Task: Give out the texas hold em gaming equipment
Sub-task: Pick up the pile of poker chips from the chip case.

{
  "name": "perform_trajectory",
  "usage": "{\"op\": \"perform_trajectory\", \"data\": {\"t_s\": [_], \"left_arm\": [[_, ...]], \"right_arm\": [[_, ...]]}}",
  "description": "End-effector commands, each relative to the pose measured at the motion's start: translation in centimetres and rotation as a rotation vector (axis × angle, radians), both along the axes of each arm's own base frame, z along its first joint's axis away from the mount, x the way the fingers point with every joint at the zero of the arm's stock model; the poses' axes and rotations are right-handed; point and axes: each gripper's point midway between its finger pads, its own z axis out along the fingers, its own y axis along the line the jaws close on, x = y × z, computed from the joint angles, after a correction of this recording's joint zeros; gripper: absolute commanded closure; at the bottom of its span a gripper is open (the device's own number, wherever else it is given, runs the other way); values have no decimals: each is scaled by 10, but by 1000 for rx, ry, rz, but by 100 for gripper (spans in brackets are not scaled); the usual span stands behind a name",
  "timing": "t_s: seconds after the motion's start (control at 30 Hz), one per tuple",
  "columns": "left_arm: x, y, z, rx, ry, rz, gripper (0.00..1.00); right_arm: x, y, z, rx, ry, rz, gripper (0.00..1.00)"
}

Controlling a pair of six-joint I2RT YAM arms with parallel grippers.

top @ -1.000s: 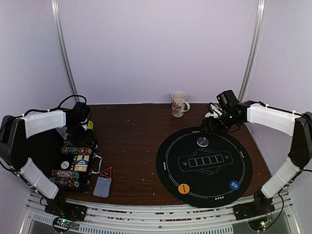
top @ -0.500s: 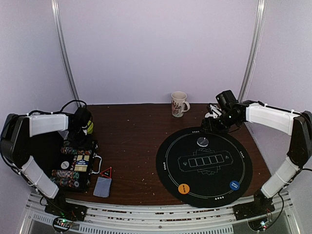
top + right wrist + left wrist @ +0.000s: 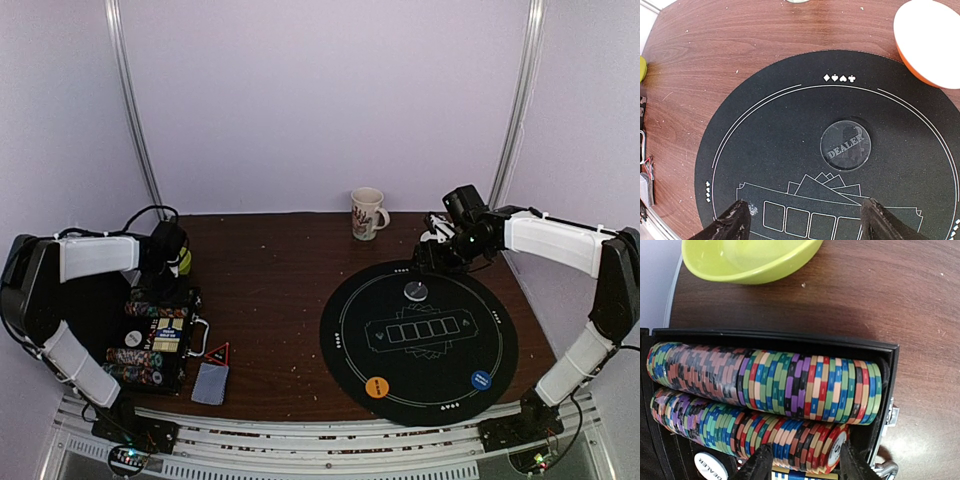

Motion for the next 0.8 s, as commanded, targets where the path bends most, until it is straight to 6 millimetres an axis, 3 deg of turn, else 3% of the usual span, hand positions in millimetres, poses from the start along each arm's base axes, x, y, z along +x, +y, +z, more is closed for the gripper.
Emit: {"op": "perform_trajectory", "data": {"t_s": [0.0,0.27,0.77], "left_arm": [[-2,-22,-15,-120,3,-61,53],[-5,-36,-6,-123,-28,-112,54],[-3,-5,-3,64,5,-56,54]], "right_arm": [[0,3,7,6,-3,3,22],[1,5,6,14,2,7,22],[-2,6,4,13,12,19,22]]}}
